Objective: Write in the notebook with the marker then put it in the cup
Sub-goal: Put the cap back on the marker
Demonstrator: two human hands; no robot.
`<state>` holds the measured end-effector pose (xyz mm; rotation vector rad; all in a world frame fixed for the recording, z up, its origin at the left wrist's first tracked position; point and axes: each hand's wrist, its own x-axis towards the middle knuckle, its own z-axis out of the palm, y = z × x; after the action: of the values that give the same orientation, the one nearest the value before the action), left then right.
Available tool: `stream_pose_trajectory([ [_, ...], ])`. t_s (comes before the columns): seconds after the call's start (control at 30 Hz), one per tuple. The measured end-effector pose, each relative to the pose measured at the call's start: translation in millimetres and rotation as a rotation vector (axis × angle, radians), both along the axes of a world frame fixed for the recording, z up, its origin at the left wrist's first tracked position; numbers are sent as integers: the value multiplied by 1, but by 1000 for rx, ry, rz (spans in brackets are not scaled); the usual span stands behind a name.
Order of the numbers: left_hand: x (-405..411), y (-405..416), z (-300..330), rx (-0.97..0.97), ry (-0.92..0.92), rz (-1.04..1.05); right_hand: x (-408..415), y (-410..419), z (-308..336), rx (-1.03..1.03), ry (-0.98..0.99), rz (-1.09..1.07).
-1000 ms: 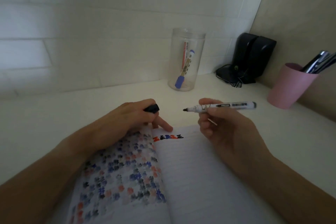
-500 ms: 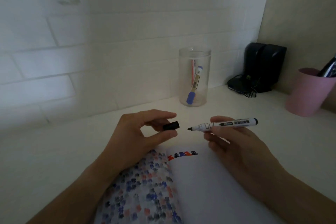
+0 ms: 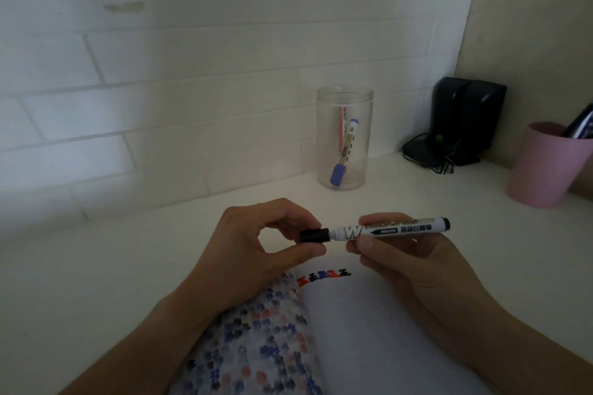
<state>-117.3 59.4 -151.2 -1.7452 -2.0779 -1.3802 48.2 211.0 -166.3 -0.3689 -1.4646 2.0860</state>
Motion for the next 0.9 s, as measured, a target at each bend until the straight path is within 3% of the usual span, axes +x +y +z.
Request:
stream_pose_trajectory([
  [0.17,3,0,0,3,17,-25,0,0,-1,115,-55,-15],
  [0.43,7,0,1,6,-50,-44,0,0,-1,24,-41,6],
  [0.9,12,6,0,-153,-132,-93,-2,-2,-3,-1,-53,36],
])
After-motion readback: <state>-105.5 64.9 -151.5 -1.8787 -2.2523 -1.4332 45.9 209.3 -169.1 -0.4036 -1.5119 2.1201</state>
